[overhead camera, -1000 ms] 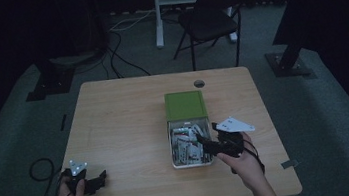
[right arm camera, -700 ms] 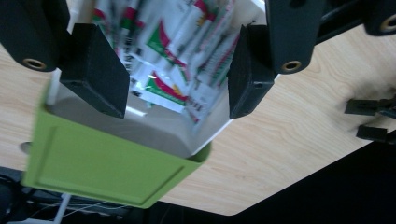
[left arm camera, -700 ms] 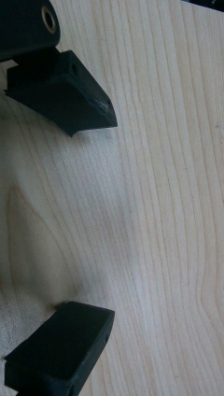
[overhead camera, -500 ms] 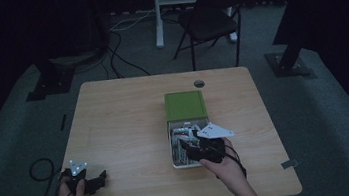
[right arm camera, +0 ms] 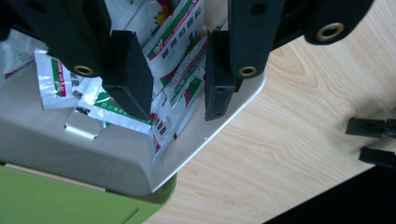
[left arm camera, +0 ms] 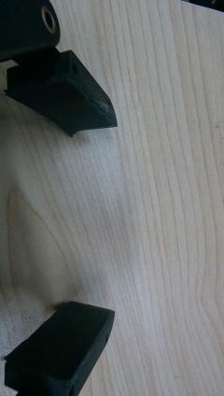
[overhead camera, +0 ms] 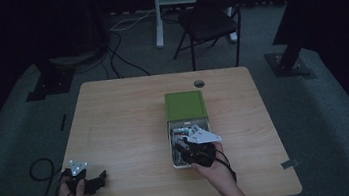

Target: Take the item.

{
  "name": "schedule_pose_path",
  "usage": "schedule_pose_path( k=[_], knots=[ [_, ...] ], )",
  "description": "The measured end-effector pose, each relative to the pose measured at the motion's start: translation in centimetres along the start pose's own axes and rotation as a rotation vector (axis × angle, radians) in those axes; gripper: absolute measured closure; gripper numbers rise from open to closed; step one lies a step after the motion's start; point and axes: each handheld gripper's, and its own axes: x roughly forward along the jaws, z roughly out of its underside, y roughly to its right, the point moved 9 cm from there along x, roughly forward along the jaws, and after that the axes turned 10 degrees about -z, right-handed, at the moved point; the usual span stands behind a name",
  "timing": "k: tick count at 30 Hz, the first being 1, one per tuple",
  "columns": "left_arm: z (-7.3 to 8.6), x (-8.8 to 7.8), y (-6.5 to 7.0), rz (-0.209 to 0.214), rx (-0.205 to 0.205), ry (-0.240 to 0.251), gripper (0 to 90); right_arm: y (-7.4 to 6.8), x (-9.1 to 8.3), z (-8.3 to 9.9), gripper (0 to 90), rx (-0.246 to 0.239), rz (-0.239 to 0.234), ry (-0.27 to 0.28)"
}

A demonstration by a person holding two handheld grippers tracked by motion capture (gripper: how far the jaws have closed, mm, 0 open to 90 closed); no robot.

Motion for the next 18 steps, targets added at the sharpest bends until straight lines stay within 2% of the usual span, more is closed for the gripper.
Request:
schedule_pose_path(
  k=[3,9,18],
  knots=[
    [0.0,0.0,0.0,0.0,0.0,0.0,9.1,-0.2,0.4,0.3,63.9,0.015,-0.006,-0.005],
    [0.0,0.0,0.0,0.0,0.0,0.0,9.1,-0.2,1.1,1.1,64.0,0.014,0.007,-0.036],
    [0.0,0.0,0.0,0.0,0.0,0.0,9.1,-0.7,2.2,2.7,65.4,0.013,-0.013,-0.083]
  ],
)
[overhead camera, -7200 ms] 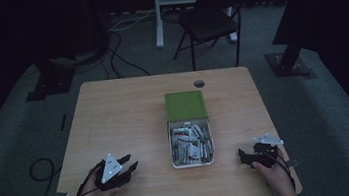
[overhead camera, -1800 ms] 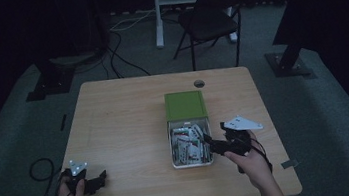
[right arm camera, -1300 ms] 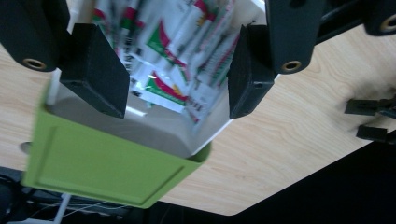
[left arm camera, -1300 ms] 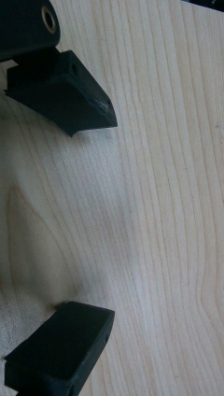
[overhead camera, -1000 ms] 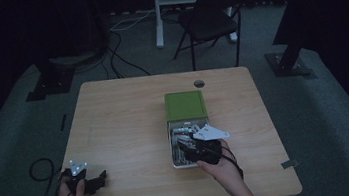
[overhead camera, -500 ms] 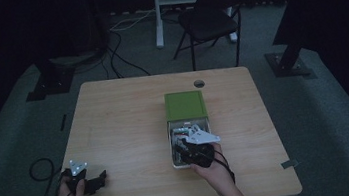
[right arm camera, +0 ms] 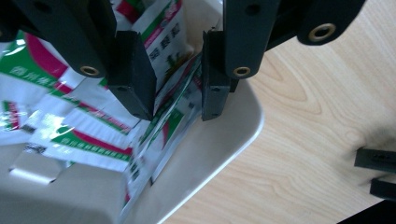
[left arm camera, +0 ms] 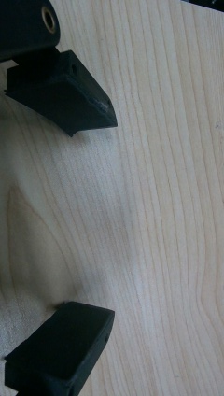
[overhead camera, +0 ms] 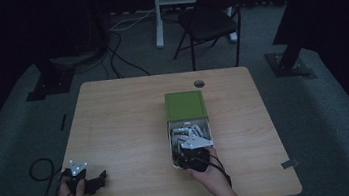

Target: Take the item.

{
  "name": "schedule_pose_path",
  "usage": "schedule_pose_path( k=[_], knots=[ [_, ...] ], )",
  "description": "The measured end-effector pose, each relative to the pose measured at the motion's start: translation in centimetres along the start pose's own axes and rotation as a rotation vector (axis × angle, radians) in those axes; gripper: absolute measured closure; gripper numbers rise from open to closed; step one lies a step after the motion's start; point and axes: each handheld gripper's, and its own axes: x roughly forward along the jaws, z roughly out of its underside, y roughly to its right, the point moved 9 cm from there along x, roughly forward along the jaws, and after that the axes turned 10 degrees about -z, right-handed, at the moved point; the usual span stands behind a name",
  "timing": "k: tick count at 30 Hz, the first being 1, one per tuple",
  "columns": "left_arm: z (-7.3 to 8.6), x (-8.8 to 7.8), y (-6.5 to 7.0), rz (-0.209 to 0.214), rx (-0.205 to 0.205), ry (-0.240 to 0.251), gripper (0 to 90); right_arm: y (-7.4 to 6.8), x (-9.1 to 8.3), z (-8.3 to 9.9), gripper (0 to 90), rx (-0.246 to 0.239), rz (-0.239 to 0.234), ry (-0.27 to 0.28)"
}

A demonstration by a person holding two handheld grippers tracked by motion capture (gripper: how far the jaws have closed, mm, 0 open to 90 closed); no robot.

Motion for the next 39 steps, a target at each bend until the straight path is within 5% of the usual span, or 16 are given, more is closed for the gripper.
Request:
schedule_pose_path(
  k=[13,23,39],
  knots=[
    [0.0,0.0,0.0,0.0,0.0,-0.001,9.1,0.0,0.5,0.9,68.6,0.016,-0.006,-0.016],
    [0.0,0.0,0.0,0.0,0.0,0.0,9.1,0.3,0.4,1.3,82.6,0.05,0.027,-0.041],
    [0.0,0.0,0.0,0.0,0.0,-0.001,9.1,0.8,-2.0,-0.7,85.7,0.077,0.029,0.025]
  ],
)
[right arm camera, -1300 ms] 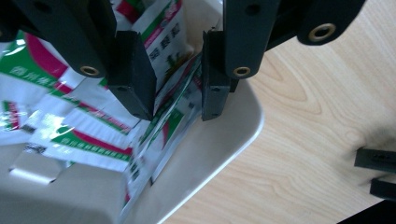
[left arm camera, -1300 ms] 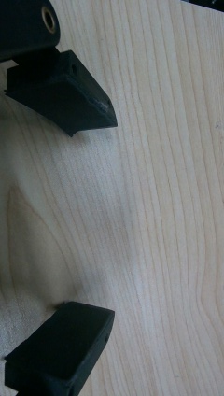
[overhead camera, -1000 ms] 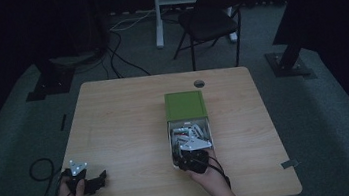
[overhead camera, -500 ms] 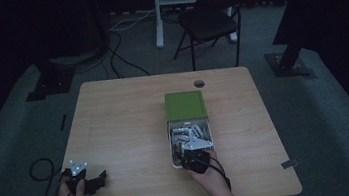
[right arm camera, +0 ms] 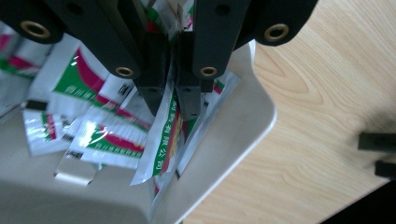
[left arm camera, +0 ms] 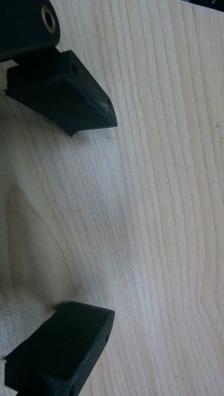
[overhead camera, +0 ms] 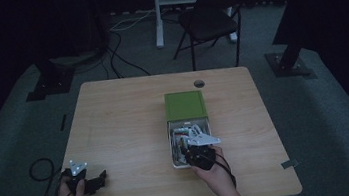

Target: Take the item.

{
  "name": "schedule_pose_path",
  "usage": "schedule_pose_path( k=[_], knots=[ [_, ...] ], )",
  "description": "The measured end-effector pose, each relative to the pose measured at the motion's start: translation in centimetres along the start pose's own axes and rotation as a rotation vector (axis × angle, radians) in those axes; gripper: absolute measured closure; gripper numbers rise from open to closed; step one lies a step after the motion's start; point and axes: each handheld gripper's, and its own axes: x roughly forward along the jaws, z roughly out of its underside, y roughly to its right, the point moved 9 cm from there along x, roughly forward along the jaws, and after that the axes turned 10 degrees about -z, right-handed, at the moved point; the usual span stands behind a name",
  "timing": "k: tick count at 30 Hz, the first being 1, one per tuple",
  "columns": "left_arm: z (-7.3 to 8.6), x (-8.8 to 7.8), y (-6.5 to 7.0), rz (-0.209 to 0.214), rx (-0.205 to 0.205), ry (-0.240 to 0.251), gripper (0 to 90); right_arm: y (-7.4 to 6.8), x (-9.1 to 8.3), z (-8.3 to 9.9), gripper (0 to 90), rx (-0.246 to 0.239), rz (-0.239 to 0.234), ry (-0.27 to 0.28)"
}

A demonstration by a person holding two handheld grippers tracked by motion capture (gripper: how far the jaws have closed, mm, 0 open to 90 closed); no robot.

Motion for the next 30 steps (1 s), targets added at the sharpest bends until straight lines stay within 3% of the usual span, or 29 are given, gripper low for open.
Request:
schedule_pose_path(
  k=[12,19,30],
  knots=[
    [0.0,0.0,0.0,0.0,0.001,0.0,9.1,0.7,-2.5,-2.2,85.7,0.039,-0.023,0.091],
    [0.0,0.0,0.0,-0.002,-0.001,-0.001,8.9,0.9,-4.3,-3.8,85.7,0.07,-0.062,0.15],
    [0.0,0.0,0.0,-0.003,-0.001,-0.002,8.8,3.0,-7.4,-5.8,85.7,0.07,-0.017,0.221]
  ],
)
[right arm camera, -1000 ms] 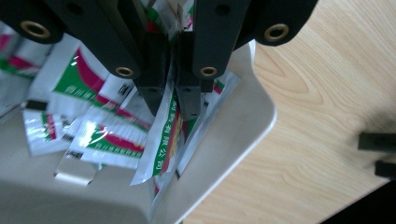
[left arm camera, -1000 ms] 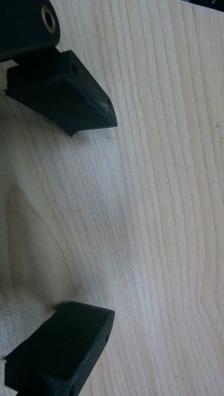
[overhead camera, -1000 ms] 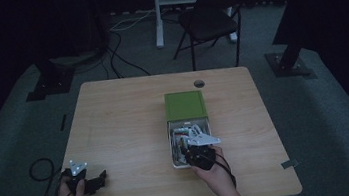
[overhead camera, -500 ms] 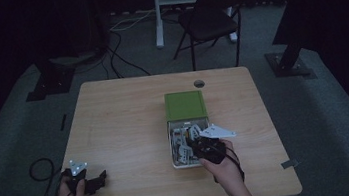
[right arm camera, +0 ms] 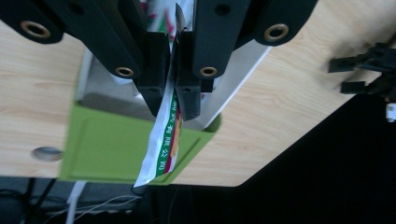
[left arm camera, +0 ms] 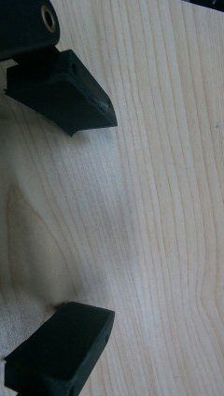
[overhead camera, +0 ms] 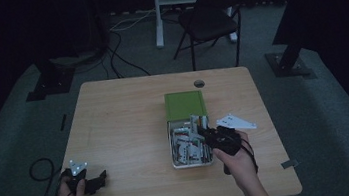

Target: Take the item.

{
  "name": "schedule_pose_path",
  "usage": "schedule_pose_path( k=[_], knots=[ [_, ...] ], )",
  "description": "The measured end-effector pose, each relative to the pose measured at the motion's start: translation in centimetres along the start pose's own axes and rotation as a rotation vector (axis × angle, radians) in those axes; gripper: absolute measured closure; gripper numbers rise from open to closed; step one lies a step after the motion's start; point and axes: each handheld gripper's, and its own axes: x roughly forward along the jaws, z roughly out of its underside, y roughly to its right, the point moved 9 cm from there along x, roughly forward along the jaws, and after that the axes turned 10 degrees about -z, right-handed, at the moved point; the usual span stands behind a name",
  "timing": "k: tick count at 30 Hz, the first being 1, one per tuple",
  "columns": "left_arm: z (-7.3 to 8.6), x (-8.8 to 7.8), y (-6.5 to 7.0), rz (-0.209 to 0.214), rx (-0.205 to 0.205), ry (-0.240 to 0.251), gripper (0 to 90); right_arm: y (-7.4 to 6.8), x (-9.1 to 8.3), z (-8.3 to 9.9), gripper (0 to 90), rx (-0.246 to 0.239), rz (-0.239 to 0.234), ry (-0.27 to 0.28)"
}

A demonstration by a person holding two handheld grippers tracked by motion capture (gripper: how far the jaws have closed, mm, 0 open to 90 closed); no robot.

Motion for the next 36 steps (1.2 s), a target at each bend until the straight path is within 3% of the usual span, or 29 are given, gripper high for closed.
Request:
schedule_pose_path(
  k=[14,24,36],
  knots=[
    [0.0,0.0,0.0,0.0,0.0,0.001,8.8,4.1,-3.9,-0.8,85.7,0.035,0.094,0.054],
    [0.0,0.0,0.0,0.0,0.0,0.001,8.8,6.9,-5.3,1.2,85.7,0.065,0.15,0.033],
    [0.0,0.0,0.0,0.0,0.0,0.0,8.9,9.2,-5.4,3.9,85.6,0.098,0.188,0.005]
  ],
)
